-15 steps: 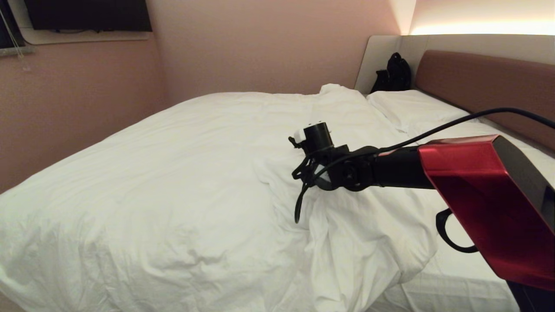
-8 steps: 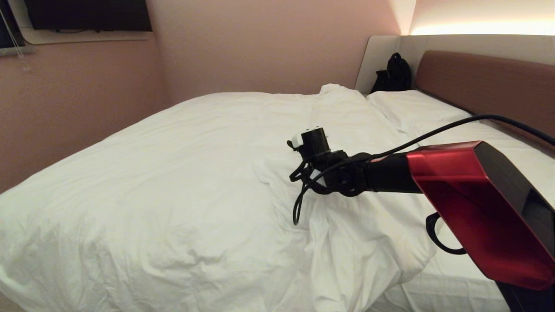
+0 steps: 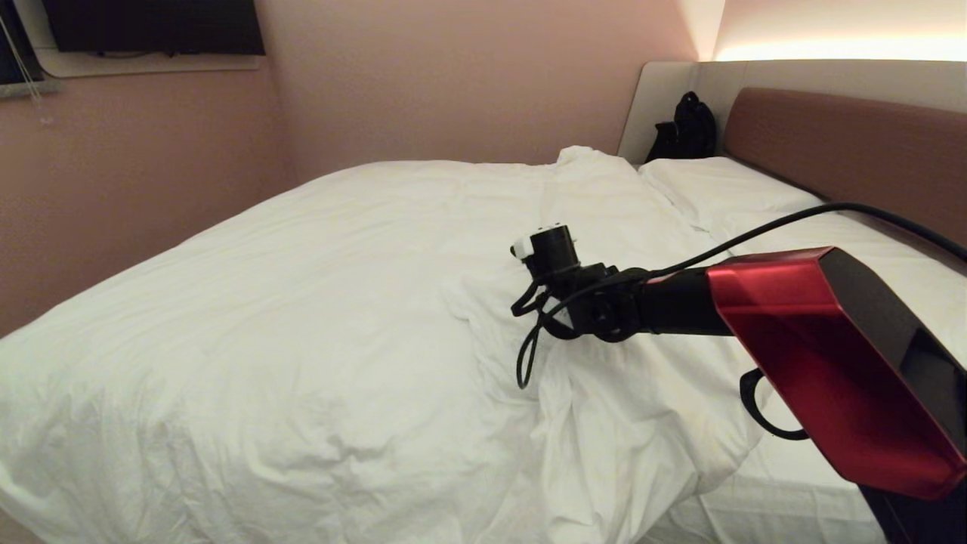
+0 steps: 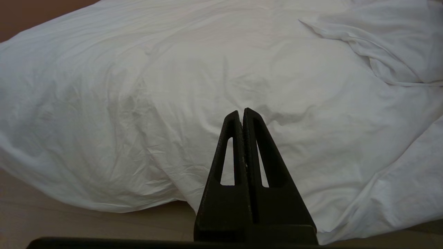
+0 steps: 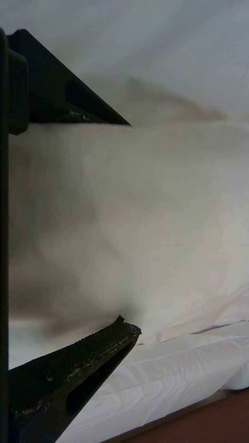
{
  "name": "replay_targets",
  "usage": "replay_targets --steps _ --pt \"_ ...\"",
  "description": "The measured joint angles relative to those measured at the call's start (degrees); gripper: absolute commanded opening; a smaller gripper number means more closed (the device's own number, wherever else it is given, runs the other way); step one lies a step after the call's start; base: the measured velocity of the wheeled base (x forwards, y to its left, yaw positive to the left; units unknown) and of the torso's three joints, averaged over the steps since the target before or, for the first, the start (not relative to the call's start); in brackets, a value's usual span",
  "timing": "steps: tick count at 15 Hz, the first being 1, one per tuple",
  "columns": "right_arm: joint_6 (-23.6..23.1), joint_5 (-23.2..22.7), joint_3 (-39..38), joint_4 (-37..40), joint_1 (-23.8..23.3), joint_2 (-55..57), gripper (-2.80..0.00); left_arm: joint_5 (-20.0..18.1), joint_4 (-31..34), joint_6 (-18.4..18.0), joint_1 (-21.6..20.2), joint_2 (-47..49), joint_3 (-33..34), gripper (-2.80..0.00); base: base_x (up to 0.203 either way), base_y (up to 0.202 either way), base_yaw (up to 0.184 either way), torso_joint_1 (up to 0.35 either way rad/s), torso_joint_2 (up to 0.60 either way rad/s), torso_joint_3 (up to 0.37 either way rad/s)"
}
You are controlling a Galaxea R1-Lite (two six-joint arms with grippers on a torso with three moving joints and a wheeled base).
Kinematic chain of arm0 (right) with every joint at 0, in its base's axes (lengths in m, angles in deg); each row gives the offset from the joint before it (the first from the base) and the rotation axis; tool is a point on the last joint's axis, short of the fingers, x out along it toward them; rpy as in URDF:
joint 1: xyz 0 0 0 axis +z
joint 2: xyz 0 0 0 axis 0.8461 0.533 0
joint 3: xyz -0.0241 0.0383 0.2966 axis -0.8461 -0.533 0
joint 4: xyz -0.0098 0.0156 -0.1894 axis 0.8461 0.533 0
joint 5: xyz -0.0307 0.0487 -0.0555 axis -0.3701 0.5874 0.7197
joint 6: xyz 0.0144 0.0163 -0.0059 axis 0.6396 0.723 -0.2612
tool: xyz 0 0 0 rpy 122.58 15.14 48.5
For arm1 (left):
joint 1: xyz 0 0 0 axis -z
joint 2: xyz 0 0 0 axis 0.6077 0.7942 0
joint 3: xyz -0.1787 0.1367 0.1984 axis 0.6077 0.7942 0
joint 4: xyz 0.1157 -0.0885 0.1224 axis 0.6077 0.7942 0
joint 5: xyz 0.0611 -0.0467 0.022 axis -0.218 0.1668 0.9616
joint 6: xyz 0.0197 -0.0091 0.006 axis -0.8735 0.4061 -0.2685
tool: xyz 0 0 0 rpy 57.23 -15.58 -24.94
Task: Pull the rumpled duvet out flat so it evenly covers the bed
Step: Flatten the corners of the folded blanket
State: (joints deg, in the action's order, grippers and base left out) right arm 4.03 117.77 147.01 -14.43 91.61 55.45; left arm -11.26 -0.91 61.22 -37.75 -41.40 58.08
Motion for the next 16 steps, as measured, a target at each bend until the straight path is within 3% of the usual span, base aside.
replay_targets --steps 1,2,16 --pt "0.06 0.06 0.0 -0.06 -0.06 -0.02 0.0 -0.01 0.01 0.01 0.0 0.0 0.0 -2.8 0.0 0.0 0.0 0.0 0.0 0.0" --pt "0.12 0.26 0.0 -0.05 -0.02 -0.02 -2.8 -0.01 0.01 0.01 0.0 0.0 0.0 -2.8 0.0 0.0 0.0 0.0 0.0 0.0" --pt "0.82 0.06 -0.43 0.22 0.0 -1.22 -2.8 0.01 0.01 -0.01 0.0 0.0 0.0 -2.8 0.0 0.0 0.0 0.0 0.0 0.0"
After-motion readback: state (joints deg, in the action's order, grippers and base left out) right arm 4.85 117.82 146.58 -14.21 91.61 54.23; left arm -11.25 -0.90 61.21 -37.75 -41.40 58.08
